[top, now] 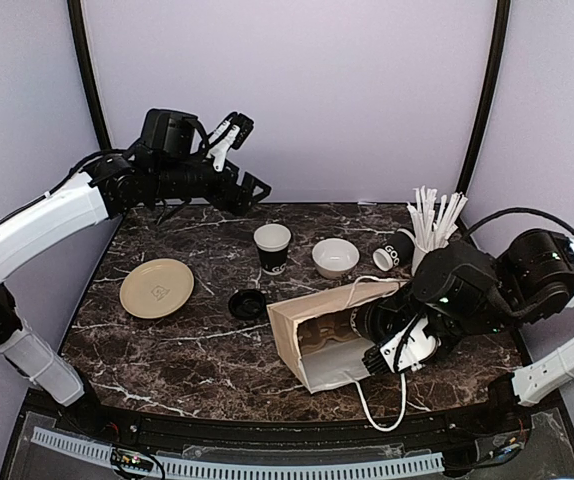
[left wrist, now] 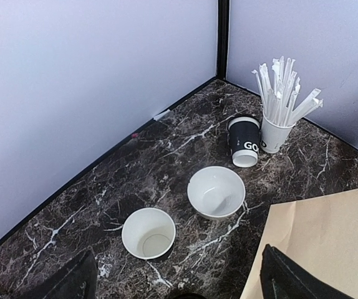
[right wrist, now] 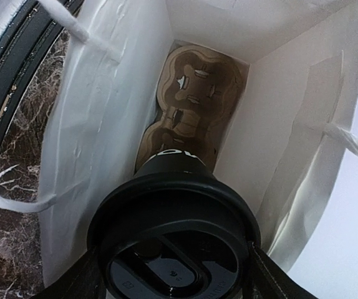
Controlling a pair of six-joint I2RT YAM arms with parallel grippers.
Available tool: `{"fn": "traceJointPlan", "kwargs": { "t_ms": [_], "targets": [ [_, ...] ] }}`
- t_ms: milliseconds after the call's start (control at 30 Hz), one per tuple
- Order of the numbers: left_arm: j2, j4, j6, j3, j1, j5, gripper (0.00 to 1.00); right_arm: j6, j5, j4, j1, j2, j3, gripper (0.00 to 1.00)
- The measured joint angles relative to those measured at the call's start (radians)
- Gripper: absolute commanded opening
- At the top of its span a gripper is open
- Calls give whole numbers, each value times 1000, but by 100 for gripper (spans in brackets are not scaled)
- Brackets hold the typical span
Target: Pack the takeout coffee
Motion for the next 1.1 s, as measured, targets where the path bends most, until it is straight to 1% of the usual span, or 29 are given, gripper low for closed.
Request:
{"fn": "traceJointPlan", "kwargs": {
  "t_ms": [167,400,767,1100],
  "targets": [
    [25,33,-16,-3,26,67,92,-19,35,90,0,-3,-77,47],
    [84,55,-32,-3,32,150,90,-19,44,184,-8,-1,-150,47],
    [122,62,-34,-13,33,247,89,0,-2,243,-114,87,-154,46],
    [148,82,-23,-66,39,320,88,25,-23,314,-154,106,-197,45]
  ]
}}
